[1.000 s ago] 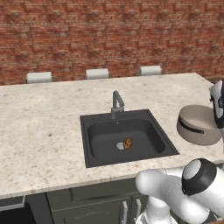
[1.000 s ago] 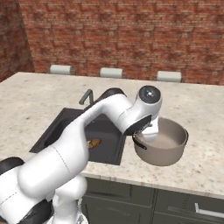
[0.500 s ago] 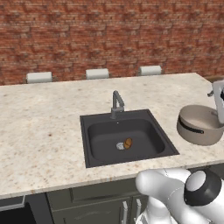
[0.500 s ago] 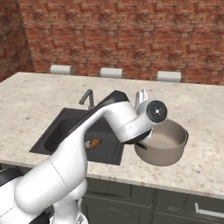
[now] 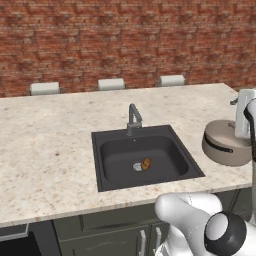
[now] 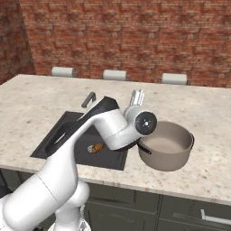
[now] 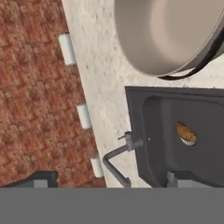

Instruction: Dump the potato from the pot into the sink. Then turn on the water and wash the potato. Then turn off the water and put the potato back in the pot.

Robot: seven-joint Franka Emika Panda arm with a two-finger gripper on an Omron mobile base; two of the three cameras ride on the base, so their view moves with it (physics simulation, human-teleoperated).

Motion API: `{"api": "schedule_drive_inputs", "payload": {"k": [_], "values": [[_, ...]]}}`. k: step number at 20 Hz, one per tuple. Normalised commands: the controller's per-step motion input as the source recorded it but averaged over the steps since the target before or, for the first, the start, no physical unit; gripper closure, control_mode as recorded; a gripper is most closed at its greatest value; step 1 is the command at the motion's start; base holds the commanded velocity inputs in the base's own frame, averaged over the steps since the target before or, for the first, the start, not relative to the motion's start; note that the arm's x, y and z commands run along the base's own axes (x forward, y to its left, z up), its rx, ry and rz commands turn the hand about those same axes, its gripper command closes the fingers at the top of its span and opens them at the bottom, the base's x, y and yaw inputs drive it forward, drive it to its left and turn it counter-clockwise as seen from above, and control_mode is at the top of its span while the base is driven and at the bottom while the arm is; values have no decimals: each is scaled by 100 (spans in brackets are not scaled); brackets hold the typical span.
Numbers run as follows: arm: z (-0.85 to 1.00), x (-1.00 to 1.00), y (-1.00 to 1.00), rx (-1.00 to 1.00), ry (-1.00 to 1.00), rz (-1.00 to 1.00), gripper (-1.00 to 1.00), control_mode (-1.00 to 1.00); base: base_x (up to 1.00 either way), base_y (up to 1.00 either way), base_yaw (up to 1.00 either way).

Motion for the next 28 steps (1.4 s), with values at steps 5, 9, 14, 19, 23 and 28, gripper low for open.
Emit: {"api": "schedule_drive_inputs", "payload": {"k": [5,9,14,19,23,28], "values": [[4,33,49,18,2,-11,-100,-100,0,0,0],[8,29,20,25,21,0,-100,-100,0,0,0],[6,30,0,31,28,0,-100,-100,0,0,0],[3,35,0,32,30,0,-100,-100,0,0,0],[0,27,9,32,12,-1,-100,-100,0,0,0],[-9,11,16,27,0,-7,-100,-100,0,0,0]]}}
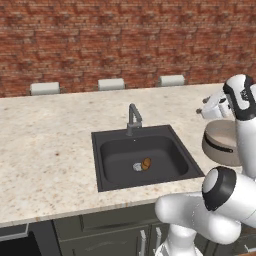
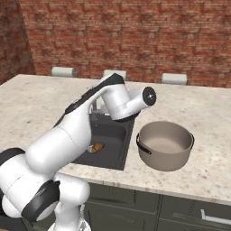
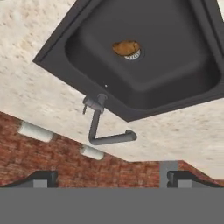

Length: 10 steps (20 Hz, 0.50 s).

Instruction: Dump the potato from the pot into the sink. Then turn on the water and wash the potato. Then turn off the water and put the potato back in the pot.

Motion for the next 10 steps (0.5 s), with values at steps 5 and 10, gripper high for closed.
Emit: {"api": "schedule_drive_inputs", "payload": {"k": [5,10], "values": [[-33,20,45,15,0,-12,-100,-100,0,0,0],[-31,31,56,6,0,-12,-100,-100,0,0,0]]}}
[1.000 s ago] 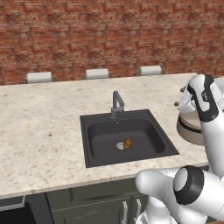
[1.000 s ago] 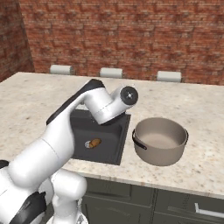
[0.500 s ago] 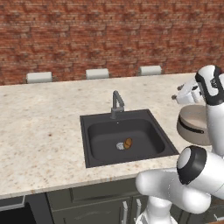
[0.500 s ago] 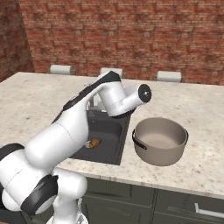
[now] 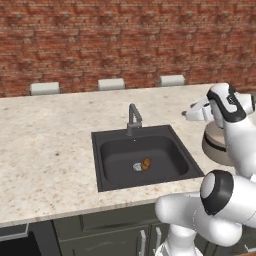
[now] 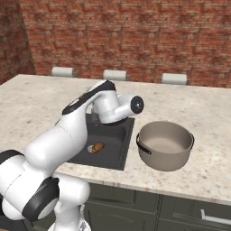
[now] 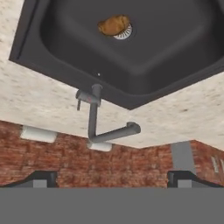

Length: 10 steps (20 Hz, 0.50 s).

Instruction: Dump the potato from the pot into the sink. Then turn on the water and wash the potato. Then turn off the water and put the potato back in the pot.

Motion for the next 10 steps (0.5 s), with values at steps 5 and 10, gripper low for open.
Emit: {"api": "schedule_drive_inputs", "payload": {"k": [5,10], "values": [[-18,30,37,2,0,-8,-100,-100,0,0,0],[-13,33,6,0,7,-2,-100,-100,0,0,0]]}}
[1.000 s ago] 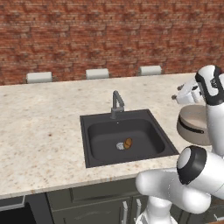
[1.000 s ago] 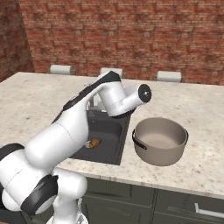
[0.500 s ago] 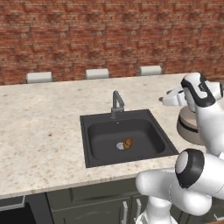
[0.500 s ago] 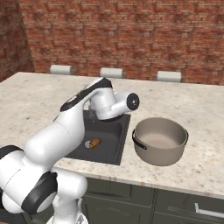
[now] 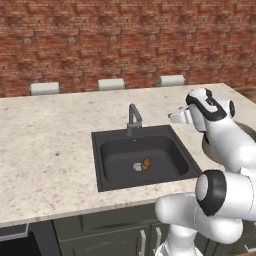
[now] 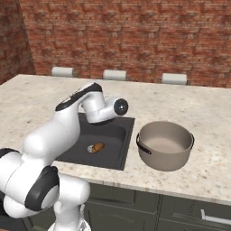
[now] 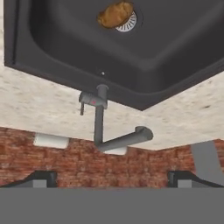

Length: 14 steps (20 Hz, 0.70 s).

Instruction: Dump the potato from the pot into the sink. Then turn on the water and wash the potato. Then turn off the water and put the potato back in the pot.

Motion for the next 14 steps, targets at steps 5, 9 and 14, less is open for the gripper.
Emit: {"api": "schedule_drive_inputs", "payload": {"k": [5,9,14], "values": [[-20,28,0,0,12,0,-100,-100,0,0,0],[-14,27,5,2,19,0,-100,-100,0,0,0],[-1,32,7,14,20,0,-100,-100,0,0,0]]}}
